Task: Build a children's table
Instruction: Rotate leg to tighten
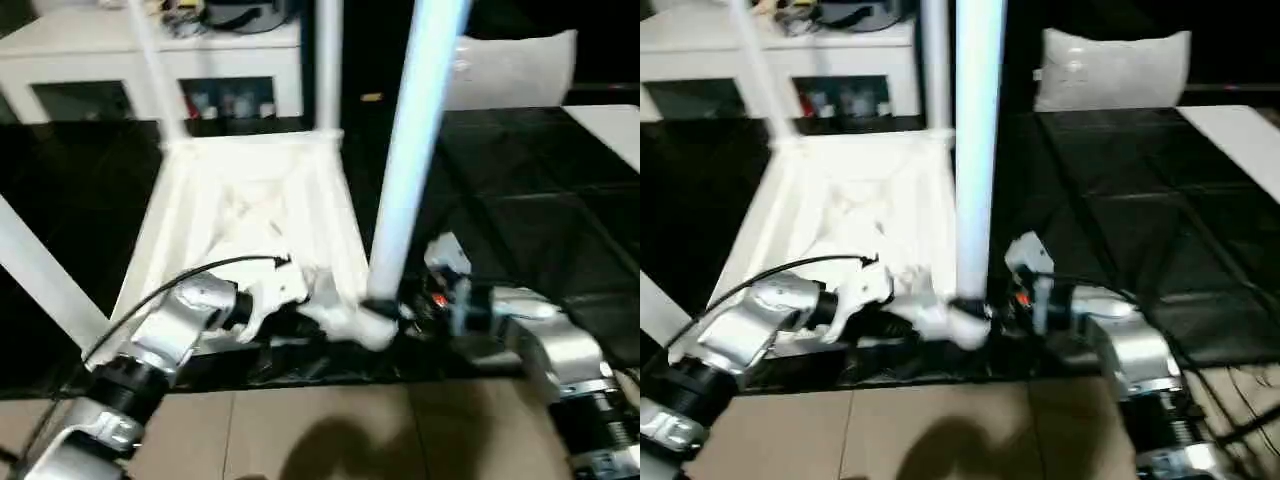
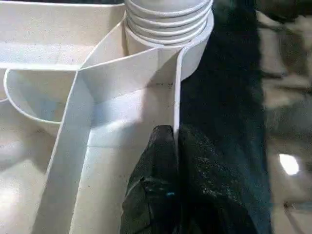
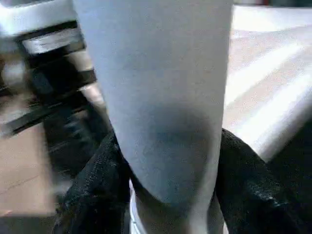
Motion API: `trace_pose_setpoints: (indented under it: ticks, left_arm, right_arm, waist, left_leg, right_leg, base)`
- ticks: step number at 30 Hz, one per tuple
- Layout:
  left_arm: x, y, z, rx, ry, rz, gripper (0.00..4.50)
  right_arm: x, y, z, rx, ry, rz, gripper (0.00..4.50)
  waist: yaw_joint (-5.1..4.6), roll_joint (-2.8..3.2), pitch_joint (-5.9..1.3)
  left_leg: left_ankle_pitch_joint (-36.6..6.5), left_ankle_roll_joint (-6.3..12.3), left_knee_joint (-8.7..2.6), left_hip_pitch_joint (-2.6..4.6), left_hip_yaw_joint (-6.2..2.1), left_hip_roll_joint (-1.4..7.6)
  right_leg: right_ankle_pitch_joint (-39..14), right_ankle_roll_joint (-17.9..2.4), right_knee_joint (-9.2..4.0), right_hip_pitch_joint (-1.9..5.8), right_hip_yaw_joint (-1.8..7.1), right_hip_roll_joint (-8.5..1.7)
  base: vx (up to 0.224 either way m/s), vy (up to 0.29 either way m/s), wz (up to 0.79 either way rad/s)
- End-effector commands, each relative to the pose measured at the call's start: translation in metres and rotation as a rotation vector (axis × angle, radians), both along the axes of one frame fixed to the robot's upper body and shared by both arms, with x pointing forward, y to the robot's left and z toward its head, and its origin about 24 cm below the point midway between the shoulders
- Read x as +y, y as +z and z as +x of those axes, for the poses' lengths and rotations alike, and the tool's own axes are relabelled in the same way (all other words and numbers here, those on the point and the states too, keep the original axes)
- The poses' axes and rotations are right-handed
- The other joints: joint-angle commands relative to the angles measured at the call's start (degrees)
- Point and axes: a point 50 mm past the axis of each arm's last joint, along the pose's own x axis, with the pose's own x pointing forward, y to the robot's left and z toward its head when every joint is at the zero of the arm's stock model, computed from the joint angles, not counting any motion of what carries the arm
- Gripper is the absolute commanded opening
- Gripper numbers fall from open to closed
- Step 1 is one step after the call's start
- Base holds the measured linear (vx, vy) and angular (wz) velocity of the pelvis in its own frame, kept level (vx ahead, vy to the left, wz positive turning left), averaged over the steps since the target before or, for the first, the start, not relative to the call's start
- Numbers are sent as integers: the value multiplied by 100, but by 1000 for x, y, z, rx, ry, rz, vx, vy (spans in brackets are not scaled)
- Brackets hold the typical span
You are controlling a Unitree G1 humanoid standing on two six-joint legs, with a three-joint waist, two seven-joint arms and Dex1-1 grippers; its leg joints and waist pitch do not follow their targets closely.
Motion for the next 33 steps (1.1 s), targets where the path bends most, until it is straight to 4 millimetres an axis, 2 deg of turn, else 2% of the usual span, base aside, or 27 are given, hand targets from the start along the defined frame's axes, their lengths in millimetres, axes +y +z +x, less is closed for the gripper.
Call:
trace_pose_setpoints:
  ticks: [1, 3, 4, 5, 6, 9, 15, 17, 22, 23, 27, 33]
  left_arm:
    - [-16, 2, 3, -14, 33, -32, 0]
    - [-22, 5, 11, -35, 138, -42, 0]
    - [-25, 6, 13, -38, 164, -47, 0]
    - [-28, 7, 14, -40, 181, -53, 0]
    - [-30, 7, 13, -41, 186, -57, 0]
    - [-35, 7, 12, -51, 176, -58, 0]
    - [-31, 5, 13, -90, 163, -37, 0]
    - [-28, 5, 12, -93, 152, -36, 0]
    - [-23, 2, 7, -96, 70, -17, 0]
    - [-22, 2, 6, -98, 46, -15, 0]
    - [-19, 2, 2, -103, -37, -5, 0]
    - [-11, 1, -5, -59, -163, 34, 0]
  right_arm:
    - [10, -11, 5, 60, -86, -61, 205]
    - [17, -13, 13, 115, -233, -60, 205]
    - [20, -12, 14, 121, -255, -46, 205]
    - [24, -11, 15, 120, -267, -30, 256]
    - [27, -10, 15, 111, -272, -17, 269]
    - [31, -6, 14, 75, -264, 20, 287]
    - [22, -5, 10, 34, -241, -7, 337]
    - [14, -3, 8, 11, -201, -11, 353]
    - [-8, 4, 5, -28, -122, -29, 389]
    - [-12, 6, 4, -35, -98, -40, 412]
    - [-22, 9, 2, -48, -12, -88, 441]
    - [-29, 13, -1, -5, 118, -113, 441]
  waist:
    - [-35, -46, -268]
    - [-139, -48, -267]
    - [-171, -38, -267]
    - [-200, -31, -274]
    - [-220, -24, -292]
    - [-244, -9, -312]
    - [-180, -5, -353]
    - [-168, -3, -343]
    - [-46, -35, -366]
    - [-31, -37, -366]
    - [-17, -32, -355]
    - [39, -56, -343]
  left_leg:
    - [-1747, 26, -439, -15, -58, 63]
    - [-1832, 16, -417, -24, -81, 7]
    - [-1828, 11, -411, -26, -82, 2]
    - [-1897, 50, -398, -7, -97, -7]
    - [-1894, 101, -400, 16, -97, 6]
    - [-1843, 184, -452, -30, -117, 61]
    - [-1446, 237, -463, -85, -99, 113]
    - [-1393, 249, -456, -90, -82, 114]
    - [-1067, 356, -424, -114, -70, 114]
    - [-993, 382, -415, -119, -64, 118]
    - [-1035, 399, -423, -108, -67, 136]
    - [-1131, 398, -429, -90, -55, 153]
  right_leg:
    - [-3573, -336, -597, 247, 137, -302]
    - [-3825, -126, -666, 249, 67, -283]
    - [-3843, -96, -672, 241, 71, -278]
    - [-3915, -39, -714, 224, 33, -279]
    - [-3763, -78, -719, 210, 50, -290]
    - [-3231, -293, -643, 236, 91, -288]
    - [-2207, -731, -483, 291, 192, -304]
    - [-2066, -831, -463, 291, 210, -306]
    - [-1915, -883, -418, 326, 232, -323]
    - [-1808, -929, -397, 329, 235, -314]
    - [-1832, -983, -393, 323, 232, -310]
    - [-1971, -993, -398, 310, 246, -320]
  base:
    - [0, 0, 0]
    - [0, 0, 0]
    - [0, 0, 0]
    - [0, 0, 0]
    - [0, 0, 0]
    - [0, 0, 0]
    - [0, 0, 0]
    - [0, 0, 0]
    - [0, 0, 0]
    - [0, 0, 0]
    - [0, 0, 0]
    - [0, 0, 0]
